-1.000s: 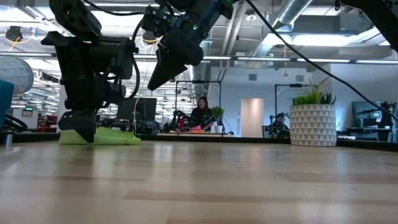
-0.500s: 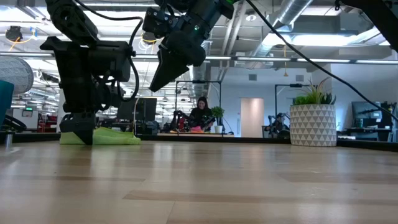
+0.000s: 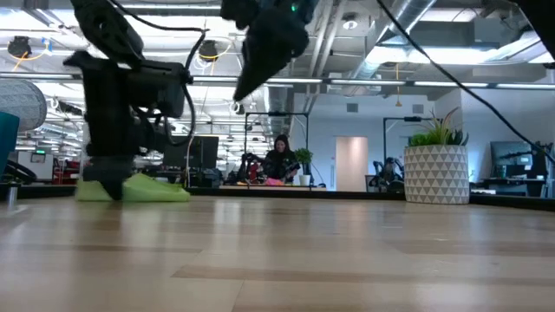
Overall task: Fold microfiber towels
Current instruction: Put the folded green microfiber cloth into the blue bin
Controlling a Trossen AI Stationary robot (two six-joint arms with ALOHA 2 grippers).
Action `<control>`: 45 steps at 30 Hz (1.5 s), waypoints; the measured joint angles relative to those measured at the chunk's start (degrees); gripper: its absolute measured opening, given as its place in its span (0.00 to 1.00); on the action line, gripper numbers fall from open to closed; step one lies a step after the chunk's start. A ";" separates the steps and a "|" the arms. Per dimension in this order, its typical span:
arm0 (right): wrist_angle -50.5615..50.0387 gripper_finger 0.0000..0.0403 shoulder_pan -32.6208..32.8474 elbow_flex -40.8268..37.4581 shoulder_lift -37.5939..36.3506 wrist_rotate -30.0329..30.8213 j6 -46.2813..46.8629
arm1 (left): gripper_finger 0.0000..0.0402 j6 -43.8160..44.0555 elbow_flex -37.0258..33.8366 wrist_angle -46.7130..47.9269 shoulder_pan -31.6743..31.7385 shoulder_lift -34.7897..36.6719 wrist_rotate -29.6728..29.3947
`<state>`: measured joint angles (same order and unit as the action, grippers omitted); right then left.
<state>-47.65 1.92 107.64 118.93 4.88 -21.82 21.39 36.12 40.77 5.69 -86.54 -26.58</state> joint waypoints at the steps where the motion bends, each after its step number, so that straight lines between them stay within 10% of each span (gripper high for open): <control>1: 0.47 0.30 0.34 0.18 -0.31 -0.02 0.38 | 0.01 0.37 0.56 2.03 -0.64 0.17 0.86; 23: -4.91 0.30 9.37 -0.02 -6.23 0.01 8.54 | 0.00 11.76 23.73 32.21 -26.90 5.85 13.80; 45: 4.50 0.30 10.43 -0.02 -6.16 7.65 17.38 | 0.00 39.74 33.96 29.17 -59.26 5.83 20.14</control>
<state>-43.15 12.34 107.61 112.77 12.53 -4.44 61.13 70.08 69.94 -53.56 -80.71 -6.44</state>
